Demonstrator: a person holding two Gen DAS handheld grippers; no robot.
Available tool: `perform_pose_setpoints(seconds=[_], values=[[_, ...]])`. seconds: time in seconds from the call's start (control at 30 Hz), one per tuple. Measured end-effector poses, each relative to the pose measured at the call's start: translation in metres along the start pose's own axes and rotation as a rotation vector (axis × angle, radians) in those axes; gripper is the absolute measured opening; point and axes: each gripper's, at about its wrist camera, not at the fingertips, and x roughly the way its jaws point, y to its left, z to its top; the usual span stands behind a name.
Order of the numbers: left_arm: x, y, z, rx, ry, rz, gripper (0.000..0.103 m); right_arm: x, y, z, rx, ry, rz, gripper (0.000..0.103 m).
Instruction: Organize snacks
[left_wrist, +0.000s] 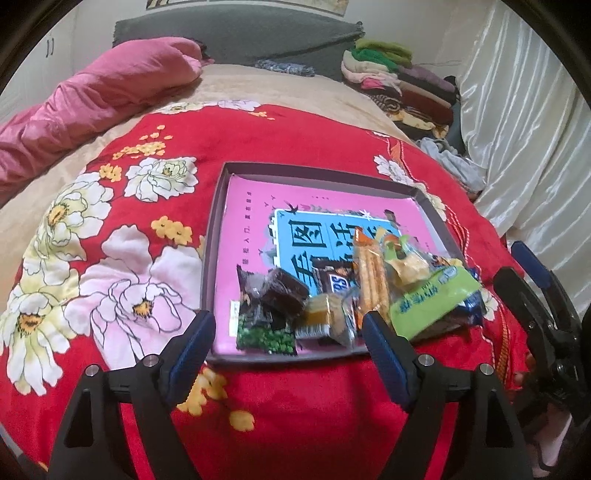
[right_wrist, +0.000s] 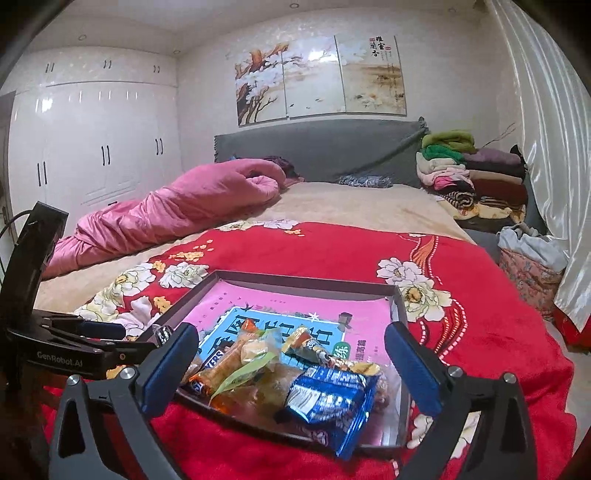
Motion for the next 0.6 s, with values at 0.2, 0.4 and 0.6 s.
perform_pose_setpoints(seconds=[0.2,0.4,0.6], values=[[-0.012,-0.001,-0.008,0.004,-0.009,0.000,0.083,-0.012,0.005,-0.003,0.021,0.018,-0.032,0.102],[-0.026,-0.001,-0.022,0.016,-0.010,0.002,0.083,-0.024,0.013,-0.012,0.072,0.082,-0.074,0.102],[-0.036,-0.006,-0.038,0.031,0.010,-0.014,0.083,-0.036,0.016,-0.027,0.136,0.178,-0.120,0.102]])
